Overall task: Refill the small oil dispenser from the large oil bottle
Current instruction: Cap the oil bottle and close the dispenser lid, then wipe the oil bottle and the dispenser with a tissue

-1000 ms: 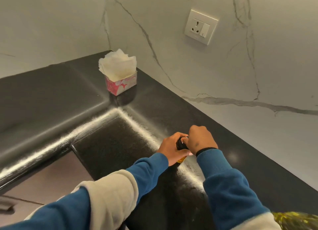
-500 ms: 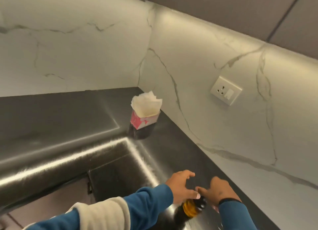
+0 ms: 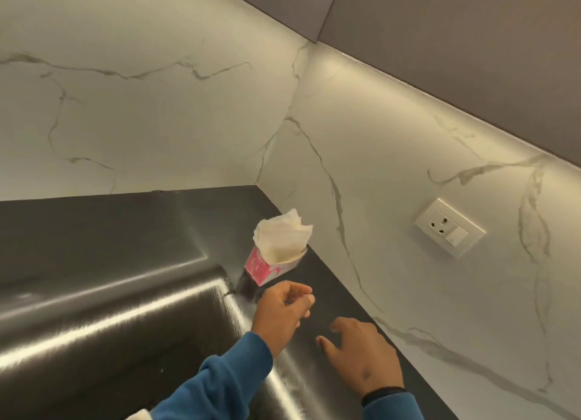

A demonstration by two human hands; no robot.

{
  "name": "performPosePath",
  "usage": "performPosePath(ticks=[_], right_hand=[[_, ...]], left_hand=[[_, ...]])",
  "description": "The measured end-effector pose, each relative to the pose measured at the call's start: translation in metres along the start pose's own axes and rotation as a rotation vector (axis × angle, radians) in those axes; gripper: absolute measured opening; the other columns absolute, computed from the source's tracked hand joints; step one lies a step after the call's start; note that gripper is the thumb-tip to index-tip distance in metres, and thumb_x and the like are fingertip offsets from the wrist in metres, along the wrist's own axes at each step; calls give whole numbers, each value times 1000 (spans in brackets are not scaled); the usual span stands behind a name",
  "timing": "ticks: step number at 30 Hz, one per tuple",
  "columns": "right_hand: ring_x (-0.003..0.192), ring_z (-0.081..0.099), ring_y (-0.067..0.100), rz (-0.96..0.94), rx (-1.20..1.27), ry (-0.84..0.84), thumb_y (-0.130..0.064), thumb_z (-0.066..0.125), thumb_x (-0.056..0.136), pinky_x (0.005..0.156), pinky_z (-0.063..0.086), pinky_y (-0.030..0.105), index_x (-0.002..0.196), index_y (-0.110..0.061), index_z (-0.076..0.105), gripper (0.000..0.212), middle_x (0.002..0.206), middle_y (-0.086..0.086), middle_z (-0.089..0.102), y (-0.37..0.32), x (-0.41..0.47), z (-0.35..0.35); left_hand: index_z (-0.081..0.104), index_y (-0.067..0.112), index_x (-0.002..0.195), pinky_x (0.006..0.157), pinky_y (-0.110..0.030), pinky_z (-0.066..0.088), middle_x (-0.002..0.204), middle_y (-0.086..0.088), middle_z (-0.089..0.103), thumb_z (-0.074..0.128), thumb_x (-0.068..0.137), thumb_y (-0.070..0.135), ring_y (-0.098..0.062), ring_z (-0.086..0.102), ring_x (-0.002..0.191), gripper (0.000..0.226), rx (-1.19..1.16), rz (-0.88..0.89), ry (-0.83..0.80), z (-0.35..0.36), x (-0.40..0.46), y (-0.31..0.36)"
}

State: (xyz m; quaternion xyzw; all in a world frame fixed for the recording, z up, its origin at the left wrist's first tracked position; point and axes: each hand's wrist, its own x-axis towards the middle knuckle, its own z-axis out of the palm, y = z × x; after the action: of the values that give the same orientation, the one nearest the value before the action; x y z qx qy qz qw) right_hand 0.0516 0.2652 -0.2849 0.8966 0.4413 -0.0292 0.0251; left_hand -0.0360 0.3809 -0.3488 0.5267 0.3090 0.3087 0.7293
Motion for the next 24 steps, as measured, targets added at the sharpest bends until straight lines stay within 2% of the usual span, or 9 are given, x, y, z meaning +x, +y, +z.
performPosePath(ticks=[5,8,12,18,24], right_hand=[[101,61,13,-89,47,92,-50,49,94,83,51,28,121,-31,60,34,111,-10,64,-41,65,1],[99,62,15,-111,95,157,-40,50,95,83,52,32,120,-30,62,29,106,-9,64,-62,105,5],[99,62,16,-123,155,166,-33,53,94,85,52,32,123,-29,63,31,109,-7,64,-80,153,16],[103,59,15,-34,298,159,-27,58,92,92,50,31,121,-23,65,30,113,-6,63,-90,211,40],[116,50,18,65,255,172,-29,65,86,91,49,31,119,-21,59,34,120,-4,58,-90,248,53]], left_hand=[[72,13,100,65,-26,53,95,-10,75,70,90,12,-14,68,72,10,-92,-34,53,-35,35,11],[72,15,100,62,-26,52,92,-9,75,70,91,12,-12,68,69,9,-124,-56,82,-51,61,11],[71,14,99,60,-30,48,88,-8,74,69,91,10,-10,65,63,9,-171,-99,137,-69,98,4],[71,11,99,61,-31,50,86,-11,73,67,92,6,-12,65,62,10,-216,-139,165,-79,136,-6],[72,13,100,64,-28,52,92,-12,74,65,92,6,-12,66,66,12,-234,-155,169,-82,152,-19]])
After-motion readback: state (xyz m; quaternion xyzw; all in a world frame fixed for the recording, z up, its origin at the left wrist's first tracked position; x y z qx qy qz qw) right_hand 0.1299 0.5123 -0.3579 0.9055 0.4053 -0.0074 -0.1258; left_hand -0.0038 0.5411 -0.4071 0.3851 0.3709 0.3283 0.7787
